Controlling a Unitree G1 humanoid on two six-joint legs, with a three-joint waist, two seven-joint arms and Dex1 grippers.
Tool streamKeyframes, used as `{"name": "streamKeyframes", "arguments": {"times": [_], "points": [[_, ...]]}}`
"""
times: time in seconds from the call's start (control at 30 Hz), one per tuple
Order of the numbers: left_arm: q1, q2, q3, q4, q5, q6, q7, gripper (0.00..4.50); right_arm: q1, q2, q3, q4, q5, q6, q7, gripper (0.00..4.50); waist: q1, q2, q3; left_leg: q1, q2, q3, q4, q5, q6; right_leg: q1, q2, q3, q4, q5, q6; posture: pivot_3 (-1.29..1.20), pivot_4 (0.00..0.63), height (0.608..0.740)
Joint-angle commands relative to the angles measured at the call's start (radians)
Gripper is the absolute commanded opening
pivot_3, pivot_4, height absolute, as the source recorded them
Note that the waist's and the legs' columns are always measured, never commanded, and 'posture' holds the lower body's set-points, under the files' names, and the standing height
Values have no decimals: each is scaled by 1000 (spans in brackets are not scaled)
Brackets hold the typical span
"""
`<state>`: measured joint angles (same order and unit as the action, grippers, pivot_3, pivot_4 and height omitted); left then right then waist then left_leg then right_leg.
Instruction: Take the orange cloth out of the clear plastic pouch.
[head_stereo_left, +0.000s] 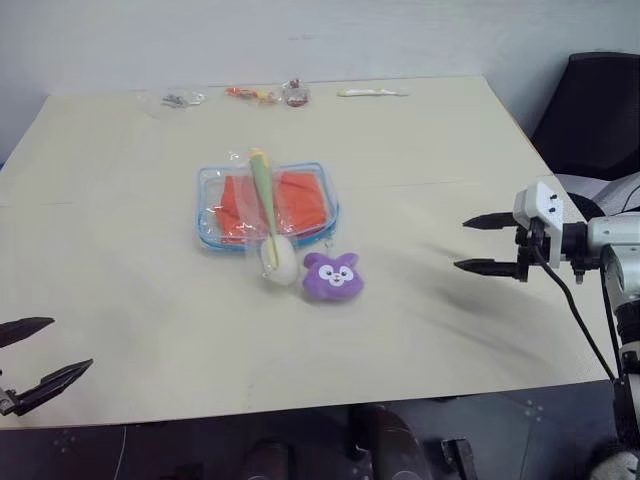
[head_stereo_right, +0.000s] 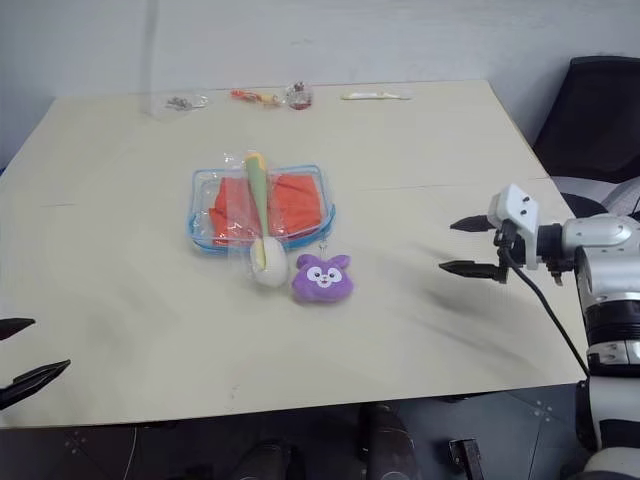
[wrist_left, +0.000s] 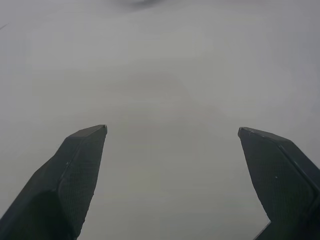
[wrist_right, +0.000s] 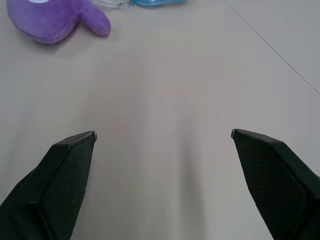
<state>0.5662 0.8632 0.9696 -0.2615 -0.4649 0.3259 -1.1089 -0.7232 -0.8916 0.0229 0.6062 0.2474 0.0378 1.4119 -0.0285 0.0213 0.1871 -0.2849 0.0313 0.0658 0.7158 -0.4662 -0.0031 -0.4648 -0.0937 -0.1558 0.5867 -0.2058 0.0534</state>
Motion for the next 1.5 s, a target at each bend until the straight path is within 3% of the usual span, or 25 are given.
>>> {"name": "streamKeyframes", "arguments": {"times": [0.03, 0.8, 1.0, 1.13, 1.33, 1.5], "points": [[10, 0, 16, -3, 12, -12, 1, 4481, 0, -2, -40, 1, 8, -17, -4, 4500, 0, 0, 0, 0, 0, 0, 0, 0, 0, 0, 0, 0, 0, 0, 0, 0, 150, 740], [-25, 0, 4, -44, -1, 90, 60, 4481, 6, 9, -46, 6, 9, -13, -38, 4500, 0, 0, 0, 0, 0, 0, 0, 0, 0, 0, 0, 0, 1, 0, 0, 0, 150, 740], [-109, -10, -23, -167, -72, 236, 182, 4481, 68, 50, -82, -173, 62, 48, -84, 4500, 2, 0, 0, 0, 0, 0, 1, 0, 0, 0, -1, 0, 2, 0, 0, 0, 150, 740], [-278, 6, -93, -338, -232, 522, 411, 4481, 168, 87, -87, -415, 95, 119, -159, 4500, 10, 0, 0, 0, 0, -2, 2, 0, 0, 1, -2, 1, 2, 0, 1, 0, 150, 740], [-756, -55, -311, -403, -555, 960, 853, 4481, 247, 167, -90, -731, 151, 286, -326, 4500, 29, -1, 0, 1, -2, -6, 3, 1, -1, 3, -2, 12, 5, 1, 1, 0, 150, 740], [-1064, -197, -460, -323, -537, 1168, 1092, 4481, 303, 194, -63, -849, 112, 297, -411, 4500, 29, -4, 0, 2, -4, -1, 3, 1, -2, 3, 0, 12, 5, 1, 2, 0, 150, 740]]}}
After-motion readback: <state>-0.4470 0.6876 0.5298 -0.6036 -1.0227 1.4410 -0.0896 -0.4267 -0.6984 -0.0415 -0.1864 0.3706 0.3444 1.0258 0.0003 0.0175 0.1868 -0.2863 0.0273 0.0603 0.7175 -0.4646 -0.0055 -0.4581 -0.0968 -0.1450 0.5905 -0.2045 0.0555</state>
